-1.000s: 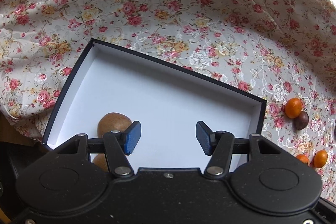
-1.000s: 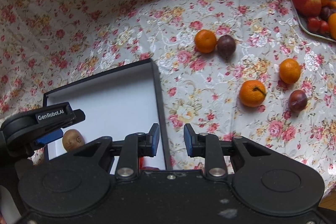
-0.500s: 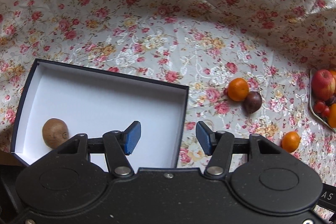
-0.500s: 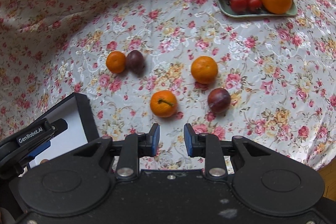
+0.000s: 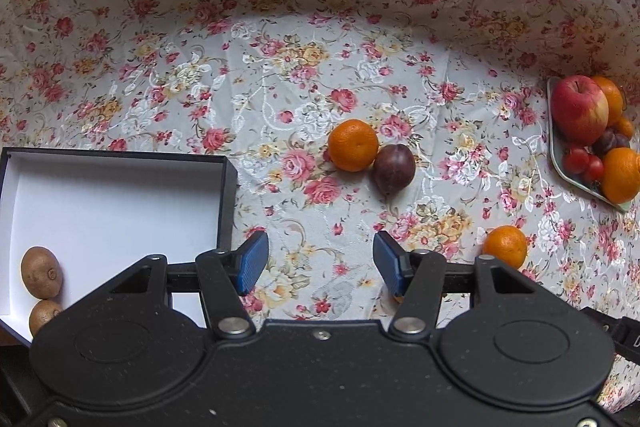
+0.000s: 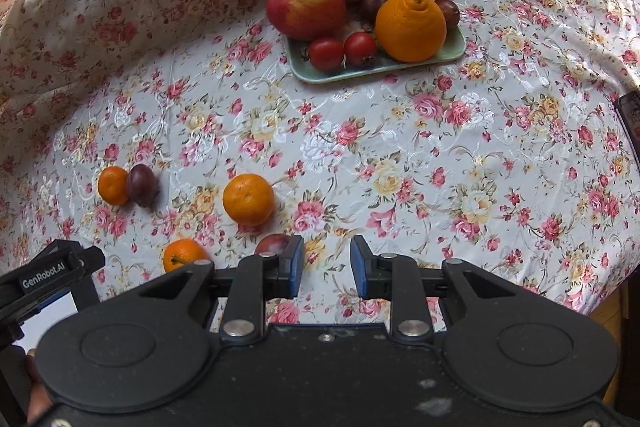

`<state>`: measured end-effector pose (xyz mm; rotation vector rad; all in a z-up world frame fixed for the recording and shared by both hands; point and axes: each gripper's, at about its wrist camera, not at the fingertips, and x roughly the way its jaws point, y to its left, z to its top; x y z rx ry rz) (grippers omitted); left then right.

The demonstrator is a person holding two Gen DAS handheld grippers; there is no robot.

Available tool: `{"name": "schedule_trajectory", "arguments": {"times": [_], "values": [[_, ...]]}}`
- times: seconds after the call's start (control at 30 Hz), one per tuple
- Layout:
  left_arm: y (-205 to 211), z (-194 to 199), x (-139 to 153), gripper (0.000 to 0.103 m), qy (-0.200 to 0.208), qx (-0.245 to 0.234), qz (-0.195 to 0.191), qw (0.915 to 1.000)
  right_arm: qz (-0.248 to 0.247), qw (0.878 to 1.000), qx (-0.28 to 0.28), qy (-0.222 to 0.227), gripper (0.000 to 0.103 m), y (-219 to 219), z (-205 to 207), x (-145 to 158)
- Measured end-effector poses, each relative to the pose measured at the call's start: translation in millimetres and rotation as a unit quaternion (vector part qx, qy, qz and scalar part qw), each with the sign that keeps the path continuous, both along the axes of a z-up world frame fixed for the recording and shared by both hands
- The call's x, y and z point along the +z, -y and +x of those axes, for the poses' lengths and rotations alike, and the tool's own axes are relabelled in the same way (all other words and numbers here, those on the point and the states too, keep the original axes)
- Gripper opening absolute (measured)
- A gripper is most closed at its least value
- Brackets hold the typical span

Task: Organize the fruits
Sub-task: 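Withdraw both open tools from the box toward the fruits on the cloth, then close left gripper on a red tomato lying on the cloth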

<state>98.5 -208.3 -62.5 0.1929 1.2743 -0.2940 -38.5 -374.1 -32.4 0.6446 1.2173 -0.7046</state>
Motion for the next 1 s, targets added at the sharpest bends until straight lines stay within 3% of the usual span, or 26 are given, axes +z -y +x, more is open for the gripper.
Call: {"name": "schedule_trajectory", "arguments": {"times": [0.17,0.33,0.47,0.8,1.0], "values": [[10.6,-1.1,-6.0,0.062,0.003,-0.022,0.010,0.9997,0.065,0.998,-0.001,0.015,0.029,15.1,2.8,-3.3],[15.8,-1.4,-14.1,0.062,-0.005,-0.048,0.016,0.9987,0.088,0.995,0.052,-0.010,0.029,8.4,17.2,-14.1],[16.6,-5.8,-19.5,0.061,-0.019,-0.065,0.012,0.9976,0.093,0.993,0.065,-0.025,0.029,-0.5,24.0,-20.9],[1.4,-19.6,-26.8,0.061,-0.036,-0.090,0.019,0.9951,0.124,0.989,0.080,-0.014,0.029,-12.6,31.8,-19.5],[-19.0,-26.5,-29.5,0.061,-0.070,-0.083,-0.004,0.9941,0.122,0.990,0.063,-0.011,0.029,-18.3,24.8,-18.1]]}}
